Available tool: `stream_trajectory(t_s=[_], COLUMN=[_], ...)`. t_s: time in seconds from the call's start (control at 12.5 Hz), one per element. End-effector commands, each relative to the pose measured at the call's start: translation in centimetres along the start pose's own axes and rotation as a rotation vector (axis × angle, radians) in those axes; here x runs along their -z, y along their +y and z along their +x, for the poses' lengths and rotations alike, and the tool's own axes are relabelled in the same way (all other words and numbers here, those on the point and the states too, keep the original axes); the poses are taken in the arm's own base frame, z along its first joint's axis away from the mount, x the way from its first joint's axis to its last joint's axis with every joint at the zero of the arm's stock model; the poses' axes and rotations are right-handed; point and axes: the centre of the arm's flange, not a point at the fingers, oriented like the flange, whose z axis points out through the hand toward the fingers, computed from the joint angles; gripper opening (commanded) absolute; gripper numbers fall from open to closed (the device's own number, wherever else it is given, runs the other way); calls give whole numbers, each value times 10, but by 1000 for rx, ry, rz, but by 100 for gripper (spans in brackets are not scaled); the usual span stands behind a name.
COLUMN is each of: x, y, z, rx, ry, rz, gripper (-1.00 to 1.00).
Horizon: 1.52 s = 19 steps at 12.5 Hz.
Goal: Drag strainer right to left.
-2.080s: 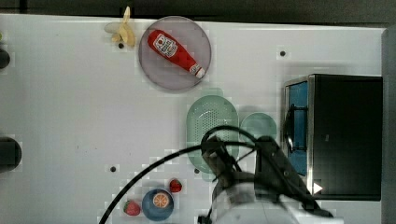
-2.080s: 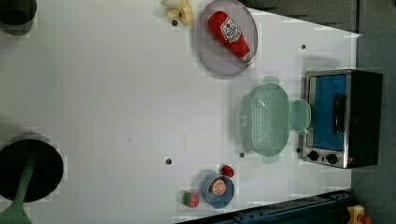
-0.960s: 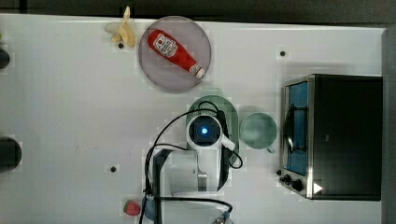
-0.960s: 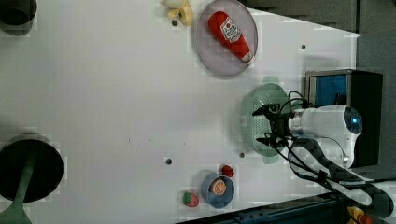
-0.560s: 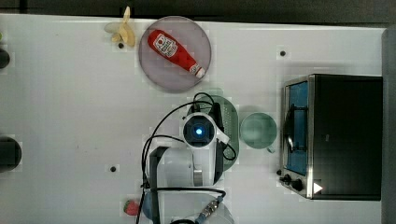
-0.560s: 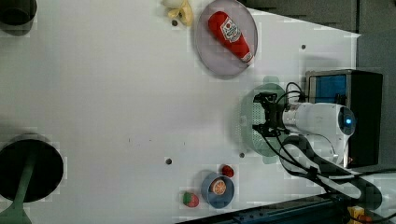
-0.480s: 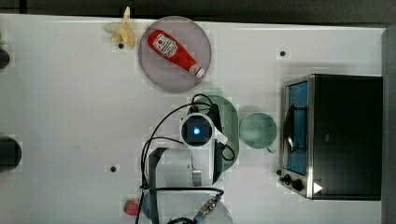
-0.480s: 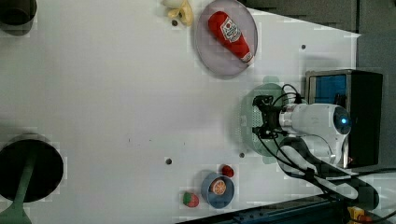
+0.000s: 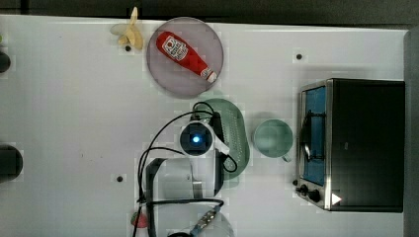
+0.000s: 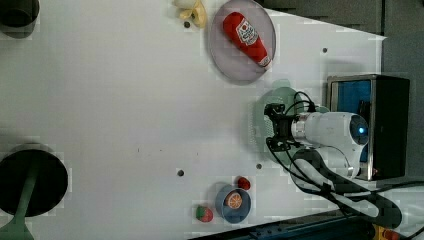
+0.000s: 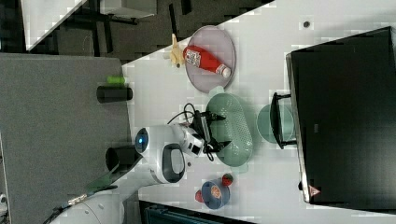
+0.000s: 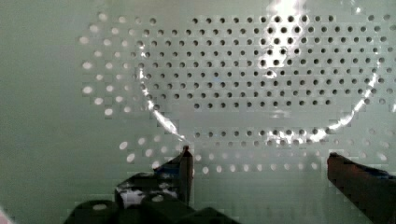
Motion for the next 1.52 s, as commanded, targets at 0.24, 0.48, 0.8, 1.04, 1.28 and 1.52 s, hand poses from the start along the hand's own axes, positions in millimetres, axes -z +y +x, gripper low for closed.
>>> stream_trajectory(t_s=[0.24,0.48,0.8,1.04,1.28,1.52], x=[-1,0,-2,-3,-3,-3], y=[-6,-14,-27,-36,-43,-49], z=[-52,-81,-129,-166,-201,-234], rx=[-20,-87,-186,-205,-212,-186], ry=[-33,-57,-63,-64,-69,-80], rz=[-24,-59,-57,-58,-66,-55], gripper=[100,100,100,100,100,100])
